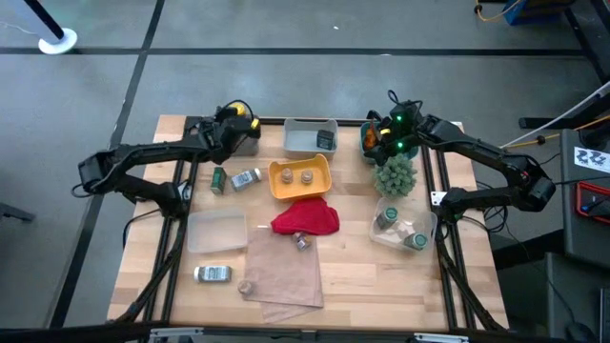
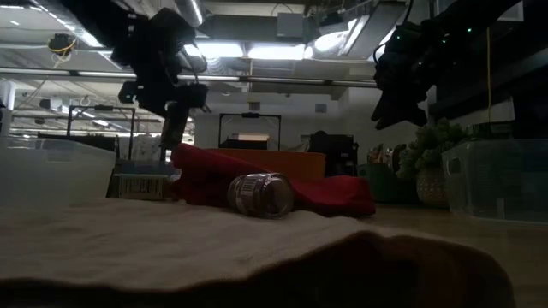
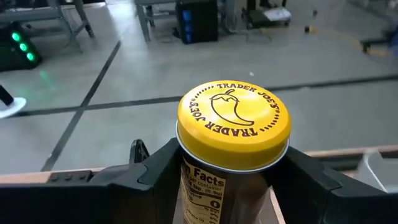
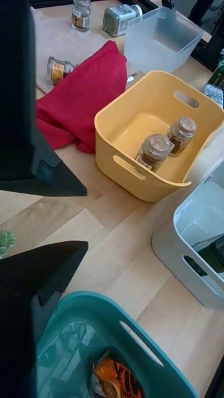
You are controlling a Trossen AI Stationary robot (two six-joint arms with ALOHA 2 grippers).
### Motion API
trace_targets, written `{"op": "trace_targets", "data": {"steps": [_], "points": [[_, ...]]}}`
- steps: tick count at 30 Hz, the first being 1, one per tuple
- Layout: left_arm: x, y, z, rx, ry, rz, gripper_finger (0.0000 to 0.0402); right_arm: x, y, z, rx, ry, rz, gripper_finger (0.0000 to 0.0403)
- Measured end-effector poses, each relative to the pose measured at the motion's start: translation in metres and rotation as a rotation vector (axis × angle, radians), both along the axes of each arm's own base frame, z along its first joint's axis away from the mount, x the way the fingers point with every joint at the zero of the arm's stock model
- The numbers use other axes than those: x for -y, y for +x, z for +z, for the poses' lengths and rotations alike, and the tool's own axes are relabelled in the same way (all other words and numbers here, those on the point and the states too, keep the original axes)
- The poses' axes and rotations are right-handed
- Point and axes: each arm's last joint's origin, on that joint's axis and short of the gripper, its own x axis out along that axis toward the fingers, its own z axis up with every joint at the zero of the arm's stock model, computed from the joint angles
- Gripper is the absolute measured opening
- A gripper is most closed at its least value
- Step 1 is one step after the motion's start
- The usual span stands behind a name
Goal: Sort spices by type
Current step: Put the yellow seasoning bottle into the black bin
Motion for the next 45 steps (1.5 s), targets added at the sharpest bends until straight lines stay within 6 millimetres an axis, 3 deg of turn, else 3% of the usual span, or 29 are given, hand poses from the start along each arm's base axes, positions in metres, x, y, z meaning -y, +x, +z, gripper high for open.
{"op": "trace_targets", "data": {"steps": [7,16,28,45], "points": [[-0.011,-0.019,-0.031,0.059,0.046,0.066,0.0198,0.000,0.000,0.000,0.001,-0.002,-0.001,0.0127],[-0.009,-0.043,-0.064,0.133,0.036,0.148,0.0198,0.000,0.000,0.000,0.002,-0.003,-0.001,0.0127],[-0.004,-0.055,-0.082,0.130,0.010,0.178,0.0198,0.001,0.001,0.001,0.007,-0.009,-0.001,0.0127],[-0.001,-0.058,-0.088,0.052,-0.039,0.179,0.0198,0.002,0.002,0.002,0.025,-0.025,-0.002,0.0127]]}}
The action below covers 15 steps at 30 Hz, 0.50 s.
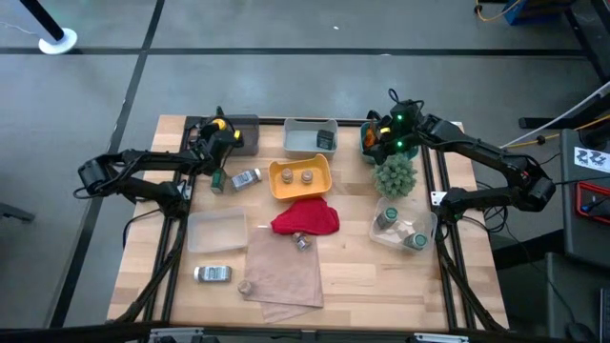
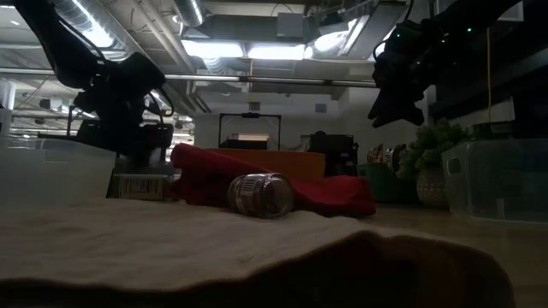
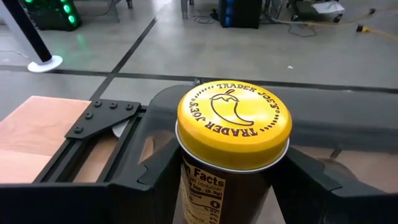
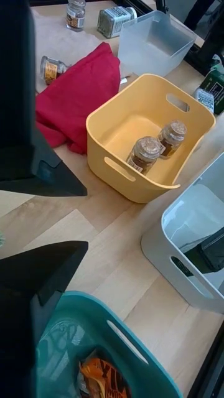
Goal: Sort spices by type
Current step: Put the yellow seasoning bottle into the black bin
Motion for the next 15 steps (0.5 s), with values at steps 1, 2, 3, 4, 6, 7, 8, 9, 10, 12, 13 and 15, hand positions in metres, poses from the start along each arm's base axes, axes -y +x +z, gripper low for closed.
{"op": "trace_targets", "data": {"steps": [1,2,3,4,6,7,8,9,10,12,13,15], "points": [[0.0003,-0.0003,-0.0005,-0.006,-0.005,0.000,0.0198,0.0000,0.0000,0.0000,0.000,0.000,0.000,0.0127],[0.0004,-0.0005,-0.0007,-0.008,-0.007,0.000,0.0198,0.0000,0.0000,0.0000,0.000,0.000,0.000,0.0127],[0.0004,-0.0005,-0.0007,-0.008,-0.007,0.001,0.0198,0.0000,0.0000,0.0000,0.000,0.000,0.000,0.0127],[0.0005,-0.0006,-0.0010,-0.003,-0.008,0.003,0.0198,-0.0001,0.0000,0.0000,0.000,0.000,0.000,0.0127],[0.0010,-0.0012,-0.0019,0.007,-0.014,0.013,0.0198,-0.0001,0.0000,0.0000,0.000,0.000,0.000,0.0127],[0.0011,-0.0014,-0.0022,0.018,-0.014,0.018,0.0198,-0.0001,0.0000,0.0000,0.000,0.000,0.000,0.0127],[0.0011,-0.0014,-0.0022,0.025,-0.013,0.022,0.0198,-0.0001,0.0000,0.0000,-0.001,0.001,0.000,0.0127],[0.0013,-0.0016,-0.0024,0.029,-0.014,0.025,0.0198,0.0000,0.0000,0.0000,-0.001,0.001,0.000,0.0127],[0.0015,-0.0019,-0.0029,0.024,-0.019,0.025,0.0200,0.0000,-0.0001,0.0000,-0.001,0.001,0.000,0.0127],[0.0022,-0.0028,-0.0041,0.004,-0.032,0.025,0.0208,-0.0001,0.0000,-0.0001,-0.001,0.001,0.000,0.0127],[0.0024,-0.0032,-0.0045,-0.005,-0.037,0.025,0.0214,-0.0001,-0.0001,-0.0001,-0.001,0.001,0.000,0.0127],[0.0024,-0.0047,-0.0054,-0.020,-0.047,0.032,0.0229,-0.0001,0.0000,-0.0001,-0.001,0.001,0.000,0.0127]]}}
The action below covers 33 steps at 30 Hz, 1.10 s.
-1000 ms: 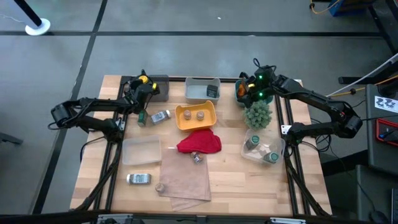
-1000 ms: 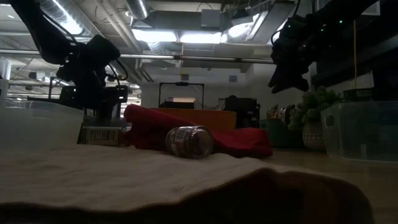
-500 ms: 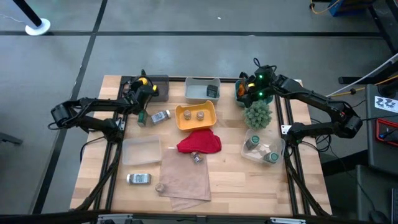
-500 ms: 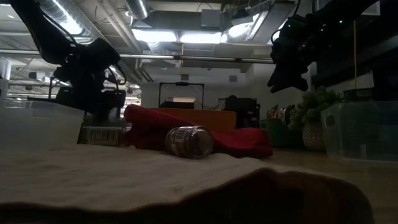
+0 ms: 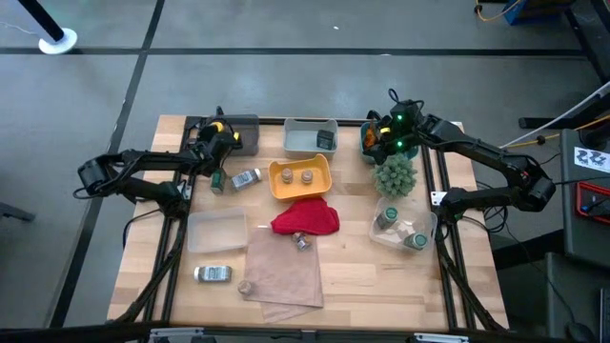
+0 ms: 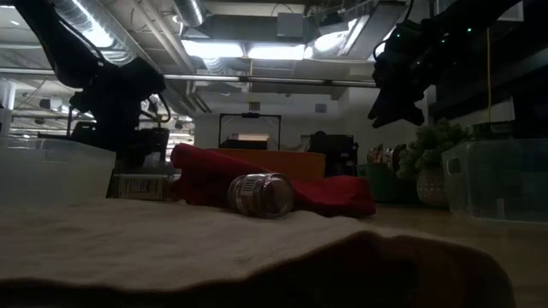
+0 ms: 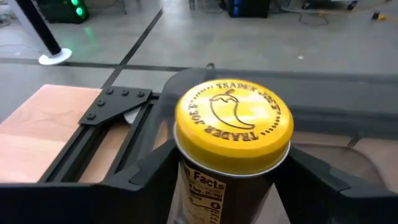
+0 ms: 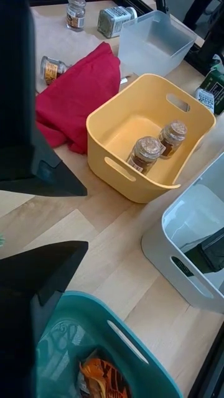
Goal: Sort spices by type
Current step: Put the yellow seasoning bottle into the black bin
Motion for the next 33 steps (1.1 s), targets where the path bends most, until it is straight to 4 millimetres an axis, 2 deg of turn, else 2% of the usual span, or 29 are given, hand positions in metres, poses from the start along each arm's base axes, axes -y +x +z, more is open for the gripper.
{"op": "trace_targets", "data": {"steps": [6,21,27,33], "points": [[0.000,-0.002,-0.001,0.007,-0.008,0.013,0.0258,0.000,0.000,0.000,-0.002,0.002,0.000,0.0127],[-0.005,0.010,0.010,-0.038,-0.063,-0.162,0.0257,0.000,0.000,-0.001,-0.006,0.006,0.000,0.0127],[-0.008,0.013,0.017,-0.077,-0.062,-0.193,0.0256,0.000,0.000,0.000,-0.006,0.006,0.000,0.0127],[-0.008,0.013,0.019,-0.160,-0.133,-0.201,0.0255,0.000,0.000,0.000,-0.006,0.006,0.000,0.0127]]}}
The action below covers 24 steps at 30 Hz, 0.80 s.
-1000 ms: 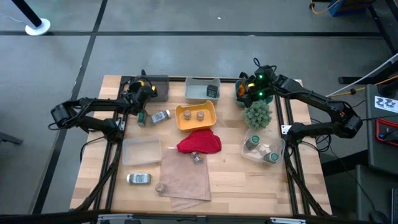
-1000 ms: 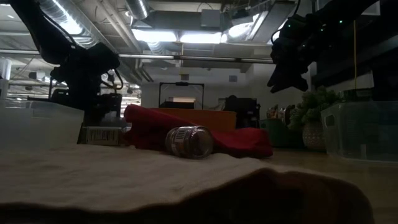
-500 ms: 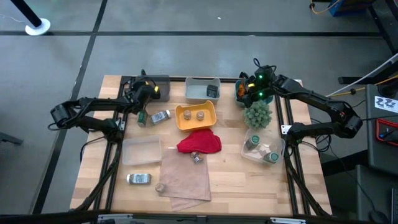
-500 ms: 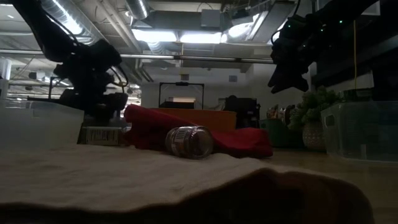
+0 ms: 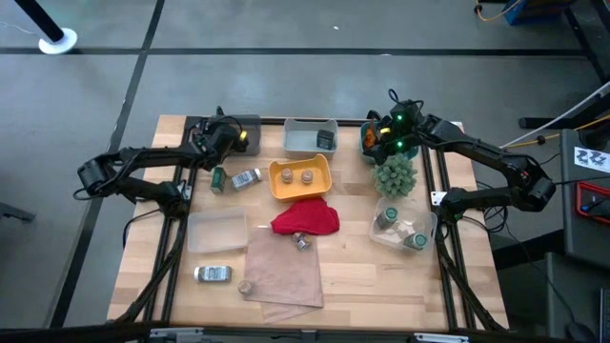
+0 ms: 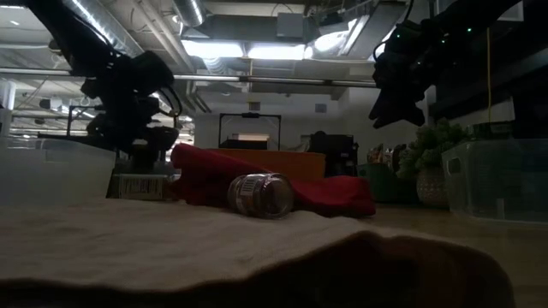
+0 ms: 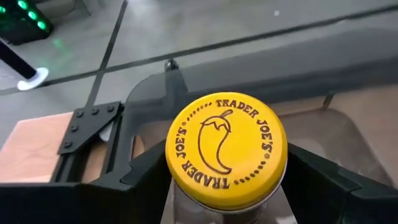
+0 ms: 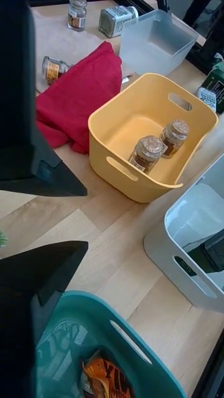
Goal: Sort spices by type
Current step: Put the yellow seasoning bottle into the black bin
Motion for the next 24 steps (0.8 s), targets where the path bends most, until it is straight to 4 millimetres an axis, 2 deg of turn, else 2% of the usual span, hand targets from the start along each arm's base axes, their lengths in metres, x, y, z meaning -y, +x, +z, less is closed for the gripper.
{"op": "trace_targets", "data": {"steps": [11,24], "points": [[0.000,0.003,0.013,-0.053,-0.133,-0.022,0.0255,0.000,0.000,0.000,0.000,0.000,0.000,0.0127],[0.006,-0.002,0.044,-0.064,-0.263,-0.022,0.0255,0.000,0.000,0.000,0.000,0.000,0.000,0.0127]]}}
